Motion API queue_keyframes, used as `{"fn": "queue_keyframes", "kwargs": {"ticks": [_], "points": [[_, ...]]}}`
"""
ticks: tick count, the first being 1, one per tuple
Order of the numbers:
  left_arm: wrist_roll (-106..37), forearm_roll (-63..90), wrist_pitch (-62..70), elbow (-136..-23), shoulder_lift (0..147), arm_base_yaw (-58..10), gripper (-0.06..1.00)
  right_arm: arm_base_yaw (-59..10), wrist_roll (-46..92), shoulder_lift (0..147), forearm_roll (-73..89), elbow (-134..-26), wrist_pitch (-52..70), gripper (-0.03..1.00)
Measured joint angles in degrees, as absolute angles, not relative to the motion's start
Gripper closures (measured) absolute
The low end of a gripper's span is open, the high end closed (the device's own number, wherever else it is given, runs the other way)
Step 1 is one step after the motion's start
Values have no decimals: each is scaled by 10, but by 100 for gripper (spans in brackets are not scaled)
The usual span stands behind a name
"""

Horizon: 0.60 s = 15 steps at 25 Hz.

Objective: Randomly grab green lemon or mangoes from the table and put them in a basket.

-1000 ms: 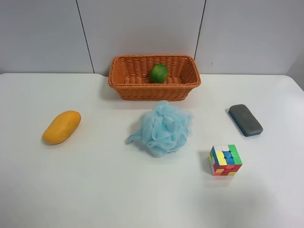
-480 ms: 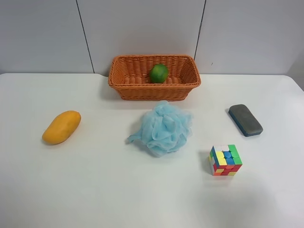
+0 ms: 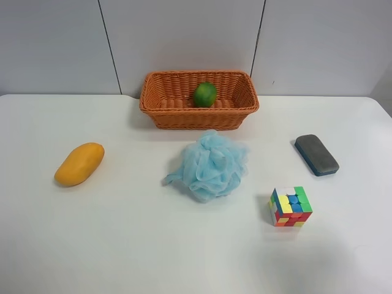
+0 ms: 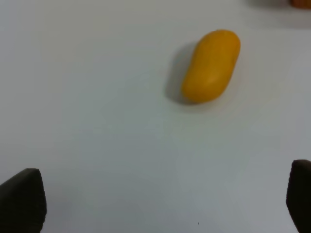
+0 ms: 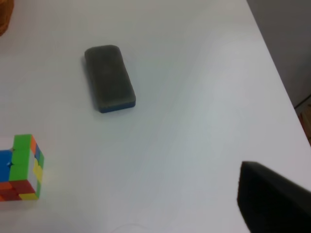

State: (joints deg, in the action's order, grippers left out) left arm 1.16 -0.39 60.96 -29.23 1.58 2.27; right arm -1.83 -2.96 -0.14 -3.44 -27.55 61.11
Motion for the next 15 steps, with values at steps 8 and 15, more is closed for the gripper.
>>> {"fn": "queue_keyframes", "kwargs": {"ticks": [8,15], "points": [[10,-4,610,-292,-3,30,-5,-18,-30,-1,-34,-275,611,-2],[9,-4,610,-292,-4,30,-5,-18,-30,-1,-34,-275,611,-2]]}}
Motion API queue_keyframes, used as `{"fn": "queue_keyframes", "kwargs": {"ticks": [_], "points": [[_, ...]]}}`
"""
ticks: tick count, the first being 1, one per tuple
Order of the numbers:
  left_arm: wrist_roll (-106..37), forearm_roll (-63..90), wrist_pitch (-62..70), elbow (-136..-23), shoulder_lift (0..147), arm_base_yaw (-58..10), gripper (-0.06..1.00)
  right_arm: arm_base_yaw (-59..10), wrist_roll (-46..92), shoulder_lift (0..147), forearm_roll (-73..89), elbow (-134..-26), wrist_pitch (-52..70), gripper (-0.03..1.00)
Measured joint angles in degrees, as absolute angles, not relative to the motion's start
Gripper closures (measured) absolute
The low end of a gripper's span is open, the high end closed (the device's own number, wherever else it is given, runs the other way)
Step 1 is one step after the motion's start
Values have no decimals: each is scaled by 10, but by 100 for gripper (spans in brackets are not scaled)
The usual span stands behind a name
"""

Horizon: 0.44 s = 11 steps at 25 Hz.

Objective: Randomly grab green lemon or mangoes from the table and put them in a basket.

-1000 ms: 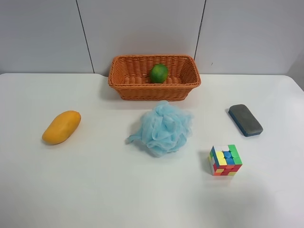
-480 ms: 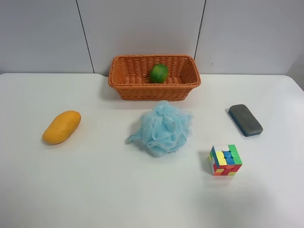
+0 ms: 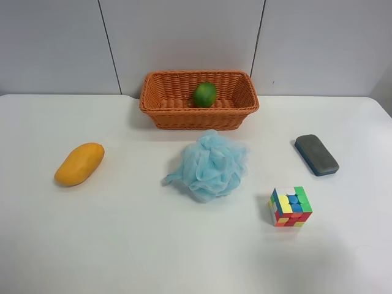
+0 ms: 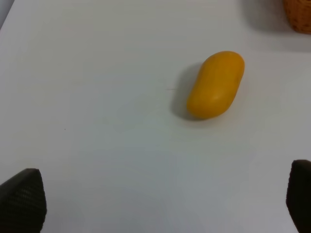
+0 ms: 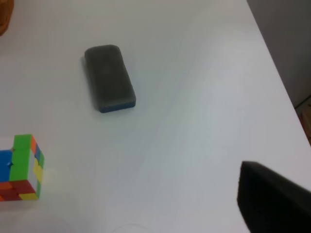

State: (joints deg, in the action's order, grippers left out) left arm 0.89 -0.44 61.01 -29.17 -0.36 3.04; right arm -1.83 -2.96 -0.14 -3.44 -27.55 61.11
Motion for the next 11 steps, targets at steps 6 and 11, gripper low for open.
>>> {"fn": "queue_keyframes", "kwargs": {"ticks": [6,11], "points": [[8,-5,610,-292,-4,30,-5,-18,-30,-1,-34,-275,611,-2],[8,-5,610,-292,-4,30,-5,-18,-30,-1,-34,-275,611,-2]]}}
